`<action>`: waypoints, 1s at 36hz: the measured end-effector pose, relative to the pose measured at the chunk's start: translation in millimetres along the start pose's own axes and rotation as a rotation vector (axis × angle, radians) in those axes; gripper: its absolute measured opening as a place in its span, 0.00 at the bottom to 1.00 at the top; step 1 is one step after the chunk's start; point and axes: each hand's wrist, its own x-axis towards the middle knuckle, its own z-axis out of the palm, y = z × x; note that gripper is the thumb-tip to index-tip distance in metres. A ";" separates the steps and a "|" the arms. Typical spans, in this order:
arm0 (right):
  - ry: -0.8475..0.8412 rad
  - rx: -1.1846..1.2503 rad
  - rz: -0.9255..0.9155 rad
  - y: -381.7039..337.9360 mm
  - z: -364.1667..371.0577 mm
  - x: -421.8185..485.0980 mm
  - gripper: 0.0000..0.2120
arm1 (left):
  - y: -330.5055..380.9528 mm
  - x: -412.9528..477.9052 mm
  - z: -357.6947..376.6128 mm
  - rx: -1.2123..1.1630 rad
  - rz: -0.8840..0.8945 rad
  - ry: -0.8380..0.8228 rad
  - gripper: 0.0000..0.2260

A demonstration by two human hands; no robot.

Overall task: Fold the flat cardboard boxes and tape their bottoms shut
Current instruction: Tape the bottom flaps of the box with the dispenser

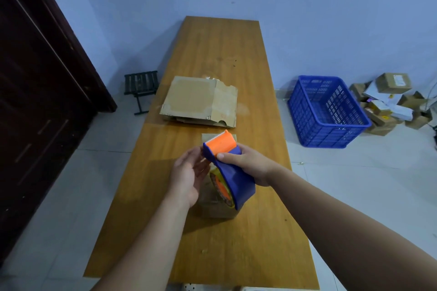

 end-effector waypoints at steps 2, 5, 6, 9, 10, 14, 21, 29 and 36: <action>-0.007 -0.006 -0.007 -0.4 1.1 -1.4 0.14 | 2.3 0.1 1.1 0.020 0.015 0.052 0.06; -0.016 -0.035 -0.018 -1.1 1.9 -4.1 0.16 | 4.7 -0.5 2.8 0.033 0.072 0.126 0.02; -0.018 -0.053 -0.023 -1.7 2.3 -5.1 0.17 | 4.7 -0.6 3.3 0.035 0.084 0.147 0.02; 0.000 -0.097 -0.037 -1.8 1.5 -8.3 0.19 | 2.5 -2.1 4.5 -0.004 0.080 0.183 0.02; 0.018 -0.107 -0.045 -1.0 0.9 -9.1 0.19 | 0.7 -2.0 4.1 -0.024 0.068 0.196 0.03; 0.149 -0.233 -0.087 4.0 3.2 -14.2 0.15 | -2.5 -2.2 1.5 -0.116 0.008 0.200 0.04; 0.527 -0.487 -0.241 23.8 26.4 -19.7 0.32 | 0.5 -6.5 7.0 -0.280 -0.055 0.115 0.11; 0.521 -0.771 -0.291 42.7 29.9 -22.5 0.50 | -8.6 -9.8 7.3 -0.255 -0.073 0.225 0.05; 0.513 -0.921 -0.309 51.1 30.5 -39.9 0.49 | -17.2 -6.0 -12.9 -0.199 -0.108 0.011 0.03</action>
